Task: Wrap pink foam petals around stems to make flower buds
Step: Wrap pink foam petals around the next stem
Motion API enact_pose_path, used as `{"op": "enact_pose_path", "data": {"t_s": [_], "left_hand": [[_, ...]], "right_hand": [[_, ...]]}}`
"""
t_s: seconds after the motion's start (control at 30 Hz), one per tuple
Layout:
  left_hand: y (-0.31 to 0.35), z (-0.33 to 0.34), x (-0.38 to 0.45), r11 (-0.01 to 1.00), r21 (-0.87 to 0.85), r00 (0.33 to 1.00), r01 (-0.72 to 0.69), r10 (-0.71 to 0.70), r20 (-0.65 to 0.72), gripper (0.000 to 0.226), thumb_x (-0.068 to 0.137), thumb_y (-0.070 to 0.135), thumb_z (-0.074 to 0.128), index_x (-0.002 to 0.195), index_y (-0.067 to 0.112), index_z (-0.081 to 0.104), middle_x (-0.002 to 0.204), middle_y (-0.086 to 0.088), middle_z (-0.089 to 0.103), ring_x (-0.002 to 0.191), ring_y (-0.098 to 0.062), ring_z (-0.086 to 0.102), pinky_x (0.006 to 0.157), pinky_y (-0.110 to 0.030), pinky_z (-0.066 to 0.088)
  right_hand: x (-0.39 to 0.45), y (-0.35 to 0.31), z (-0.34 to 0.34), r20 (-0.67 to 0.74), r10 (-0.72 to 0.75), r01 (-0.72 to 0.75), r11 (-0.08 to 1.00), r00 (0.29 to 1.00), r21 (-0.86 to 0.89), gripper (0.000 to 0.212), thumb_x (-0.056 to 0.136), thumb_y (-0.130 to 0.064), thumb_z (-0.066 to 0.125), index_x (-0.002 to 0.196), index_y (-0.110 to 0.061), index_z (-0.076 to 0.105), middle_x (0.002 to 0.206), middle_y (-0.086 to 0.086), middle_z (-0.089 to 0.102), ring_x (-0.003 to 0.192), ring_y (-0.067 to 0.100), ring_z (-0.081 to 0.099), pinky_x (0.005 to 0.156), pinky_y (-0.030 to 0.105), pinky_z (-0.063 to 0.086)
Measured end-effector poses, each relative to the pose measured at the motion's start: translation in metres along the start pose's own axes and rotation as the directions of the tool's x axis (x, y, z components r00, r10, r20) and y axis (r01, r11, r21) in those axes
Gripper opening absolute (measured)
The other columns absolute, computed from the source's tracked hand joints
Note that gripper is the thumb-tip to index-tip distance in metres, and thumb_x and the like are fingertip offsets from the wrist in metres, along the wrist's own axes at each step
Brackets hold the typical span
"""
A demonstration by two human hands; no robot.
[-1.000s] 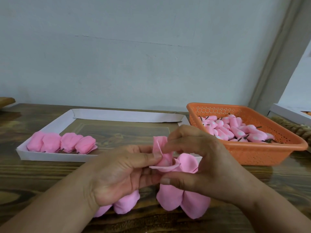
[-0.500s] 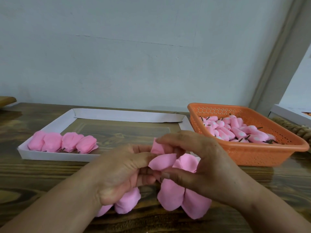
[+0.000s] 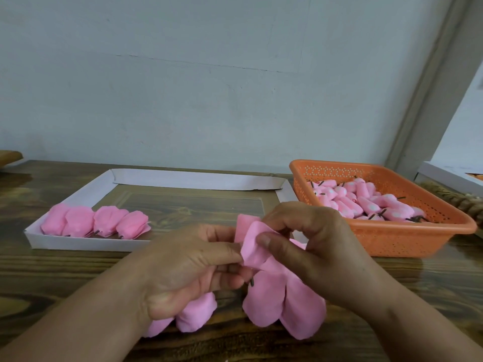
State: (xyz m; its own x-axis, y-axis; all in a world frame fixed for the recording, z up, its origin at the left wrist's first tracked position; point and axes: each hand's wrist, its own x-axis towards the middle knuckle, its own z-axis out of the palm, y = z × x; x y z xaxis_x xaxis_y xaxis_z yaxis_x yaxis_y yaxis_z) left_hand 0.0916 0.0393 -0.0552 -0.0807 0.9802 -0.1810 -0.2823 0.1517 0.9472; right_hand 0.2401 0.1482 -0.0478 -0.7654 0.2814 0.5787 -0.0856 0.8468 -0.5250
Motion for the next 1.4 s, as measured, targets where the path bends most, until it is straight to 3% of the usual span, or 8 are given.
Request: {"op": "enact_pose_path", "data": {"t_s": [0.33, 0.5, 0.73, 0.87, 1.03, 1.17, 1.27, 1.4], "left_hand": [[0.000, -0.005, -0.002, 0.995, 0.070, 0.993, -0.077, 0.070, 0.091, 0.019, 0.074, 0.011, 0.065, 0.089, 0.011, 0.077, 0.081, -0.006, 0.068, 0.066, -0.009, 0.062, 0.060, -0.018, 0.051], [0.000, -0.002, -0.005, 0.992, 0.077, 0.984, -0.104, 0.092, 0.149, 0.028, 0.065, 0.014, 0.077, 0.093, 0.015, 0.077, 0.083, -0.001, 0.071, 0.071, -0.007, 0.065, 0.064, -0.016, 0.051], [-0.008, 0.009, -0.003, 0.973, 0.180, 0.986, -0.145, 0.158, -0.058, 0.031, 0.069, 0.026, 0.083, 0.095, 0.010, 0.074, 0.078, -0.008, 0.064, 0.061, -0.009, 0.056, 0.056, -0.018, 0.047], [-0.004, 0.008, -0.006, 0.969, 0.195, 0.985, -0.152, 0.165, -0.053, 0.032, 0.065, 0.029, 0.072, 0.089, 0.009, 0.074, 0.078, -0.009, 0.062, 0.062, -0.010, 0.054, 0.055, -0.017, 0.046], [-0.002, 0.007, -0.009, 0.913, 0.370, 0.984, -0.171, 0.177, 0.019, 0.012, 0.086, 0.018, 0.067, 0.081, 0.025, 0.076, 0.069, 0.004, 0.064, 0.065, -0.005, 0.056, 0.059, -0.015, 0.045], [-0.002, 0.010, -0.010, 0.876, 0.461, 0.989, -0.142, 0.139, 0.040, 0.029, 0.088, 0.011, 0.061, 0.075, 0.034, 0.074, 0.061, 0.009, 0.061, 0.061, -0.003, 0.054, 0.059, -0.014, 0.045], [-0.004, 0.011, -0.008, 0.863, 0.483, 0.989, -0.145, 0.141, 0.045, 0.027, 0.089, 0.010, 0.060, 0.086, 0.033, 0.073, 0.063, 0.010, 0.063, 0.062, -0.002, 0.054, 0.060, -0.014, 0.045], [-0.006, 0.013, -0.007, 0.887, 0.433, 0.986, -0.160, 0.165, 0.028, 0.023, 0.089, 0.007, 0.058, 0.099, 0.026, 0.067, 0.067, 0.010, 0.067, 0.059, -0.003, 0.054, 0.056, -0.015, 0.044]], "right_hand": [[-0.002, -0.003, 0.007, -0.093, 0.024, -0.033, 0.995, 0.995, -0.096, 0.013, 0.081, -0.019, 0.060, 0.069, -0.013, 0.062, 0.064, -0.003, 0.055, 0.064, 0.015, 0.052, 0.058, 0.037, 0.044], [-0.002, -0.004, 0.006, -0.110, 0.030, -0.040, 0.995, 0.993, -0.090, 0.015, 0.080, -0.019, 0.060, 0.067, -0.012, 0.061, 0.062, -0.002, 0.056, 0.063, 0.016, 0.052, 0.058, 0.035, 0.042], [-0.002, -0.003, 0.008, -0.110, 0.051, -0.060, 0.995, 0.993, -0.085, 0.016, 0.080, -0.019, 0.060, 0.067, -0.010, 0.062, 0.062, -0.003, 0.055, 0.062, 0.014, 0.051, 0.057, 0.032, 0.043], [0.000, -0.003, 0.003, -0.122, 0.058, -0.062, 0.997, 0.991, -0.036, 0.005, 0.076, -0.022, 0.064, 0.079, -0.018, 0.062, 0.071, -0.008, 0.056, 0.068, 0.013, 0.053, 0.059, 0.025, 0.046], [0.003, 0.005, -0.015, 0.114, 0.159, -0.181, 0.960, 0.981, 0.215, 0.054, 0.065, -0.028, 0.077, 0.115, -0.030, 0.058, 0.100, -0.010, 0.059, 0.086, 0.019, 0.057, 0.075, 0.036, 0.051], [0.002, 0.002, -0.012, 0.162, 0.155, -0.197, 0.936, 0.975, 0.291, 0.032, 0.066, -0.019, 0.077, 0.097, -0.020, 0.068, 0.090, 0.006, 0.067, 0.082, 0.029, 0.063, 0.072, 0.044, 0.051], [0.003, 0.000, -0.009, 0.159, 0.166, -0.210, 0.921, 0.973, 0.329, 0.014, 0.073, -0.015, 0.071, 0.083, -0.007, 0.068, 0.077, 0.015, 0.066, 0.070, 0.031, 0.062, 0.063, 0.044, 0.049], [0.004, 0.000, -0.007, 0.095, 0.224, -0.243, 0.896, 0.970, 0.372, 0.004, 0.077, -0.012, 0.069, 0.074, -0.010, 0.067, 0.070, 0.018, 0.065, 0.061, 0.030, 0.056, 0.057, 0.039, 0.046]]}}
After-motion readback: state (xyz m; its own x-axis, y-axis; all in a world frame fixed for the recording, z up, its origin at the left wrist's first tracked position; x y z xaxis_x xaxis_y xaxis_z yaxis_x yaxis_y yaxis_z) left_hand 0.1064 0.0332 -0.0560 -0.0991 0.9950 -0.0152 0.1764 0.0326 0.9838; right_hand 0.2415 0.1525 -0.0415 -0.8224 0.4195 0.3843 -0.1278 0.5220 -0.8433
